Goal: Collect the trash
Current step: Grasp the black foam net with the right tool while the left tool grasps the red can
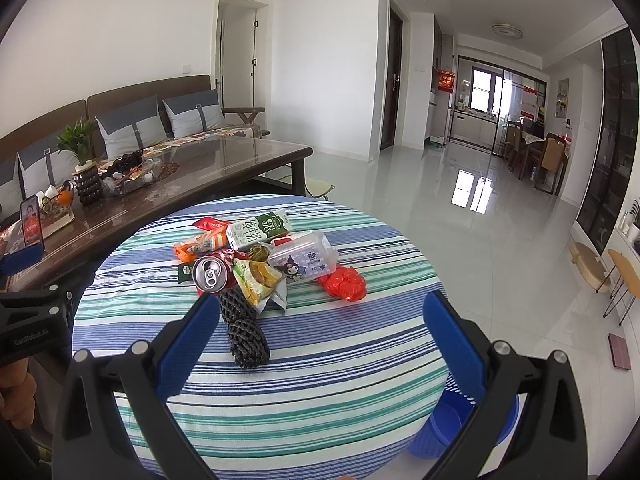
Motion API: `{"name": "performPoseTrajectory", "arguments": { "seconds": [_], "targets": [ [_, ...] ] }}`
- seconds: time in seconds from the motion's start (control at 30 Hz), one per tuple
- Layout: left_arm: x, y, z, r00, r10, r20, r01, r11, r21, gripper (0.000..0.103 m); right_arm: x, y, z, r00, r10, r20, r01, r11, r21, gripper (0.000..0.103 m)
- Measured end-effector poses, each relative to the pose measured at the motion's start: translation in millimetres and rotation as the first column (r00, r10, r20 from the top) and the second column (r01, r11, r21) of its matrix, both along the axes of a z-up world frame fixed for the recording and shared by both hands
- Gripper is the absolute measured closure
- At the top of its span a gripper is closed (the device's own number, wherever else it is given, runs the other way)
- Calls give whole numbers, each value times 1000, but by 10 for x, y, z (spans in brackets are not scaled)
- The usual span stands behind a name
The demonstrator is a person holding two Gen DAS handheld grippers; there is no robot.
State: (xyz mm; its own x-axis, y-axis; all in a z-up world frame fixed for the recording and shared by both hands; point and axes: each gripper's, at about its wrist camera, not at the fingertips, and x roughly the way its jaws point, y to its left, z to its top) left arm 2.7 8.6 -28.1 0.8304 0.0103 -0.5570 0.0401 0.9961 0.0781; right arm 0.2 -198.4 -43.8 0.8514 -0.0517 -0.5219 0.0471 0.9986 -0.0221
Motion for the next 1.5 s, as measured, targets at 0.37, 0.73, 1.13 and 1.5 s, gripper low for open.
{"name": "performPoseTrajectory", "arguments": {
  "seconds": [0.37,0.73,1.13,1.5],
  "targets": [
    [43,62,-85,999,-42,-11,43,999,31,5,38,74,-60,999,40,-14,-40,999,0,5],
    [262,196,-326,993,-68,-95,66,998,-19,5,351,159,-410,978,168,-122,-165,986,34,5],
    [564,340,-716,972,-131,-195,116,990,-82,5,981,703,-960,853,375,-363,-401,916,4,12],
    [913,178,-855,944,-254,-210,234,965,-117,5,1163,680,-1181,823,362,-438,-392,920,25,65]
  ]
}}
